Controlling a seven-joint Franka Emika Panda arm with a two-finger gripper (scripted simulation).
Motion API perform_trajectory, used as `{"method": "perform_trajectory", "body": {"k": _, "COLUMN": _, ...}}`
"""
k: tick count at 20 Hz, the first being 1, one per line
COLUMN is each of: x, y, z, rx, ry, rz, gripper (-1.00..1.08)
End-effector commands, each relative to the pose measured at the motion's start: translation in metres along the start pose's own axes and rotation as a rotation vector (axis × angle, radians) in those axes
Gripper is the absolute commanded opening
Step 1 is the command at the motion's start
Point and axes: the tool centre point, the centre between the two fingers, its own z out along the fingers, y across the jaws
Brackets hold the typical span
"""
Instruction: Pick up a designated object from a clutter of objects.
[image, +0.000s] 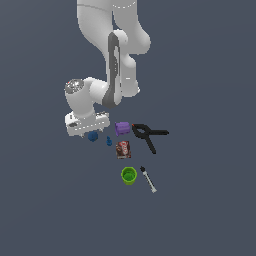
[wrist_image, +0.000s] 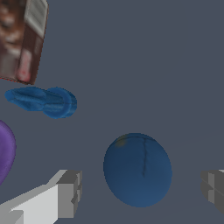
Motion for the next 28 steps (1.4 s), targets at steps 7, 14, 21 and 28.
{"method": "perform_trajectory", "body": {"k": 7, "x": -0.001, "y": 0.0, "z": 0.026, "rx": 0.0, "ry": 0.0, "rz": -0.001, "gripper": 1.0}}
{"method": "perform_trajectory", "body": {"k": 14, "x": -0.001, "y": 0.0, "z": 0.027, "rx": 0.0, "ry": 0.0, "rz": -0.001, "gripper": -1.0}}
{"method": "perform_trajectory", "body": {"k": 21, "x": -0.001, "y": 0.001, "z": 0.026, "rx": -0.001, "ry": 0.001, "rz": 0.0, "gripper": -1.0}}
{"method": "perform_trajectory", "body": {"k": 28, "x": -0.001, "y": 0.002, "z": 0.011, "rx": -0.001, "ry": 0.001, "rz": 0.0, "gripper": -1.0}}
